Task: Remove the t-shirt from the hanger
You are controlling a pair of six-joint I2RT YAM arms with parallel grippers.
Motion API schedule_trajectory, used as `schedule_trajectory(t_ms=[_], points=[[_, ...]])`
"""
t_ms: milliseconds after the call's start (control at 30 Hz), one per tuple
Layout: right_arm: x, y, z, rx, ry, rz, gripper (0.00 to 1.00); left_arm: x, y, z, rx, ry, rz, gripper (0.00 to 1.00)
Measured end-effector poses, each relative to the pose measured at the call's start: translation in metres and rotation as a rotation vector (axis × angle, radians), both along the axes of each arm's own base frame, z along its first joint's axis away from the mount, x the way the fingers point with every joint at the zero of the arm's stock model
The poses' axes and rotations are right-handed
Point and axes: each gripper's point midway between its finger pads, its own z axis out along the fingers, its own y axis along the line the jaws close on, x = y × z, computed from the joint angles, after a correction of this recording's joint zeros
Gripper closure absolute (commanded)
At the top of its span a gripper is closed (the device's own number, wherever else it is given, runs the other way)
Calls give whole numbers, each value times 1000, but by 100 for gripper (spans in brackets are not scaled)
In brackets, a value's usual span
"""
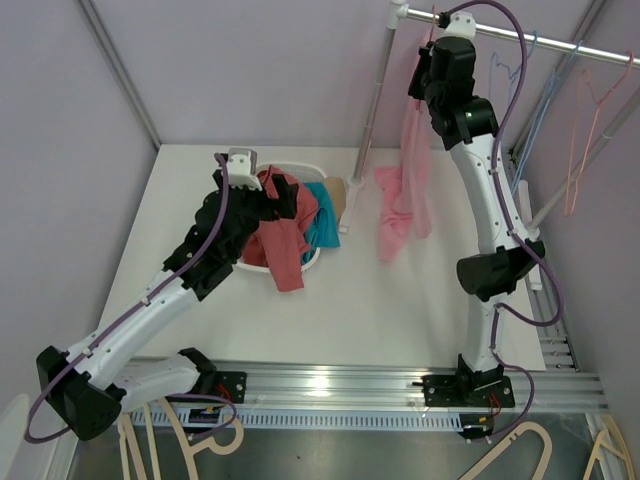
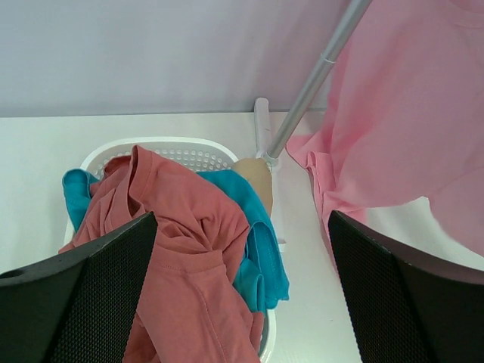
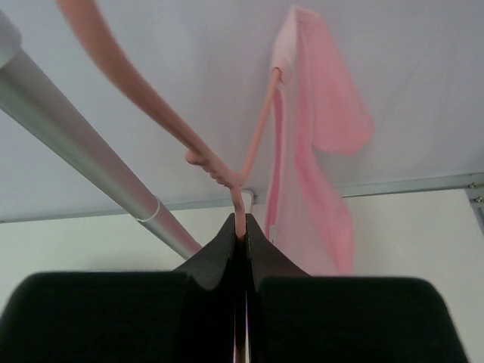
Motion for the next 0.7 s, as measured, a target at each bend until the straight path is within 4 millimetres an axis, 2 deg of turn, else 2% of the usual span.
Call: schedule_trajectory(t_ms=[167,300,467,600,700], points=[[-2,2,8,-37,-24,23,100,-6,-13,5,17,-27,-45,1],[-11,3,23,-51,-54,46,100,-19,-35,13,42,-71,-124,0],[-45,3,61,-56,-122,76,100,-47,-70,28,81,-157,-241,1],[-78,1,94,-38,-185,93,100,-67,-90,40,90,-214,-307,1],[-106,1,106,-15,-207,90,100,-83,-104,45,90,-240,-350,0]])
